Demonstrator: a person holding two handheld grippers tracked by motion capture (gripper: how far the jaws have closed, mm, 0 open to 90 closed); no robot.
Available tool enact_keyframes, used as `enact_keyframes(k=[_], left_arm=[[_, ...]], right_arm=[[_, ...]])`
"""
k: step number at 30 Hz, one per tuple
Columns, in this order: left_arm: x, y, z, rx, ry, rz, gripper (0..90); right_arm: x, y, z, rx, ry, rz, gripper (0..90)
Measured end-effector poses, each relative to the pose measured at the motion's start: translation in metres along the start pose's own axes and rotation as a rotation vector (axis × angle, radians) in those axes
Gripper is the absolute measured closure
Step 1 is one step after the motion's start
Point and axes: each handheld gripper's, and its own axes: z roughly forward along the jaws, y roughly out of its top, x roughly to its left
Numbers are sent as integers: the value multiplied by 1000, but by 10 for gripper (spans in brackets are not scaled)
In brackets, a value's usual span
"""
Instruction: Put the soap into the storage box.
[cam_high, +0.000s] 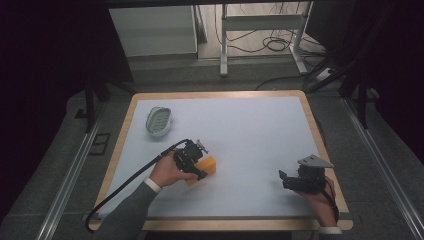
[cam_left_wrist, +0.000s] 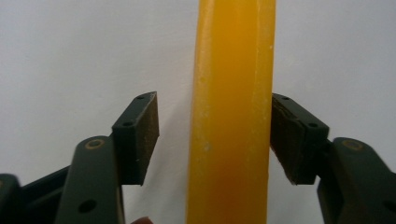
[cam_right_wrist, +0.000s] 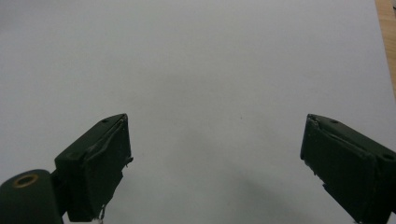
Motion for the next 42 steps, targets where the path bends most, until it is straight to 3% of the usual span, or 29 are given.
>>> enact_keyframes(k=[7,9,25,29,35,42], left_arm=[[-2,0,4,11,-17,21,551],[-3,-1,3,5,-3,33,594],[-2,-2,3,3,-1,47,606],[0,-2,-1,-11,22,34,607],[7,-2,-11,-39,20,14,607],[24,-2,-24,-90,38,-45,607]], right_arm=[[-1,-1,1,7,-6,2,87],[-1,-1,0,6,-10,6,87],[-2,0,-2,-7,-20,10,88],[-2,-1,-2,0,-22,8,88],[-2,-1,-2,-2,-24,11,88],[-2,-1,-3,-5,-26,12,88]])
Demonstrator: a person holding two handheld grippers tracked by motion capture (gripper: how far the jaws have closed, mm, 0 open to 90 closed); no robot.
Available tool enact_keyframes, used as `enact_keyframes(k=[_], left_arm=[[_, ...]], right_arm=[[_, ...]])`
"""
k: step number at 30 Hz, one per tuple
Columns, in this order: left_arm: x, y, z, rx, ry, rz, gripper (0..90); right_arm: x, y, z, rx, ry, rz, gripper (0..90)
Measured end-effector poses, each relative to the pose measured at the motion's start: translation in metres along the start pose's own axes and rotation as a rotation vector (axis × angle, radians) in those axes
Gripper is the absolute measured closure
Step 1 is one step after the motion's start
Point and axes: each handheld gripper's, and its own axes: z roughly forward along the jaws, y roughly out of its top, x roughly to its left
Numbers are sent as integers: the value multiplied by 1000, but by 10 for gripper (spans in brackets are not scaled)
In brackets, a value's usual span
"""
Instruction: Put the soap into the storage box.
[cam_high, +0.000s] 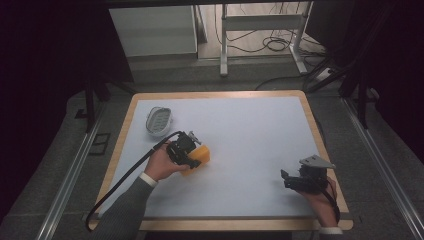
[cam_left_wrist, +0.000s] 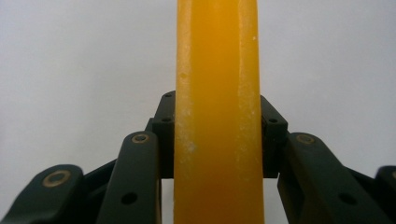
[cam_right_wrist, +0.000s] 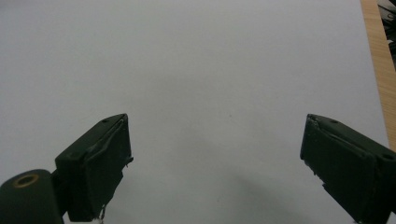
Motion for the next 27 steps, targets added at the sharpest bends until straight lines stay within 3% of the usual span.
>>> enact_keyframes(k=[13,20,27], left_arm=[[20,4,-17,-38,33,-42,607],[30,10,-25,-69,30,-68,607],[43,10,-25,-61,34,-92,607]], right_arm=[[-2,-1,1,8,-7,9,88],[-2,0,1,6,-9,8,88],[-3,-1,1,9,-15,11,88]])
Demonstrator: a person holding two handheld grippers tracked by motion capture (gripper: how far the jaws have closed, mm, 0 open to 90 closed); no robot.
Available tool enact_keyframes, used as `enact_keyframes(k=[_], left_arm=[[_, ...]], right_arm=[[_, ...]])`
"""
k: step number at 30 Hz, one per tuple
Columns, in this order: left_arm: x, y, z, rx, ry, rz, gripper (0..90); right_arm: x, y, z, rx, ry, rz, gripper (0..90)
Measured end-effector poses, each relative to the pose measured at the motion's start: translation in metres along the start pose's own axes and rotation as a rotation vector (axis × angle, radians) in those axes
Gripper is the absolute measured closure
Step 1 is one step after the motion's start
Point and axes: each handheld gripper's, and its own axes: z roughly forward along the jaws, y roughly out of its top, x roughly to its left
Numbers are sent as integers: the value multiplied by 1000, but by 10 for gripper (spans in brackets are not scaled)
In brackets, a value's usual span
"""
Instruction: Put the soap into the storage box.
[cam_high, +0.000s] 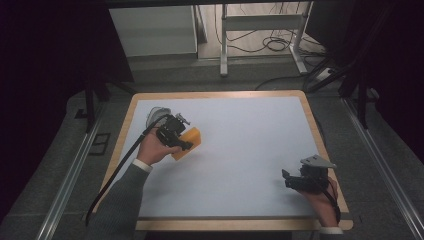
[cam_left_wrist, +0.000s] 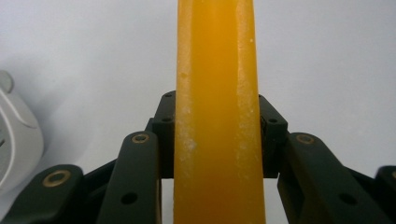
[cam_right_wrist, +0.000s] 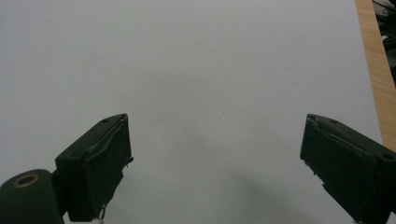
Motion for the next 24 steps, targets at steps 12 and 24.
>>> enact_keyframes(k=[12,24], left_arm=[[12,11,-13,-25,16,-9,607],[35,18,-20,-29,53,-55,607]], right_arm=[[2,1,0,-2,1,-5,89],[0,1,-1,-2,-3,2,89]])
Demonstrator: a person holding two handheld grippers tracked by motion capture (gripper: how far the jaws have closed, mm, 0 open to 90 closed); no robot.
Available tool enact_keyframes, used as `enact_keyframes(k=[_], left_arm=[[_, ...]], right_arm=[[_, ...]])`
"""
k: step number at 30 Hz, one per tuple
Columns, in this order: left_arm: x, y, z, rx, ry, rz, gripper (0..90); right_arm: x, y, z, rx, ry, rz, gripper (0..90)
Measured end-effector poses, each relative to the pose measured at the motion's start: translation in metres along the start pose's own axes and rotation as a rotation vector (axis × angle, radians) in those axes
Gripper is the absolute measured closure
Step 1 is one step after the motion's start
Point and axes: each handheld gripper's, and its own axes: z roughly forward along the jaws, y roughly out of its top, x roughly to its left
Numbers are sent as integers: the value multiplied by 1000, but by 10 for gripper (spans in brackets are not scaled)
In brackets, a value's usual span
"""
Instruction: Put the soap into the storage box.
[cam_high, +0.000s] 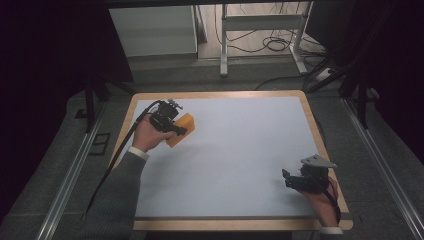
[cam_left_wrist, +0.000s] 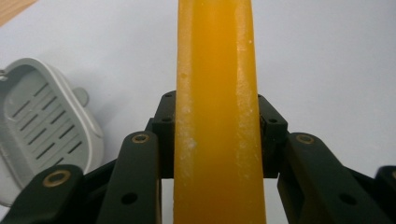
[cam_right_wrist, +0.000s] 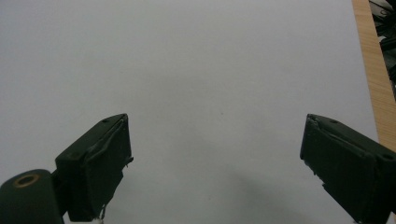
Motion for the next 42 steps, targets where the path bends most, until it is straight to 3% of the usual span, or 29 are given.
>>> enact_keyframes(k=[12,42], left_arm=[[23,4,3,-11,15,-81,607],[70,10,9,-30,43,-227,607]], right_arm=[[0,-1,1,5,-3,-1,88],[-2,-2,3,13,-8,4,88]])
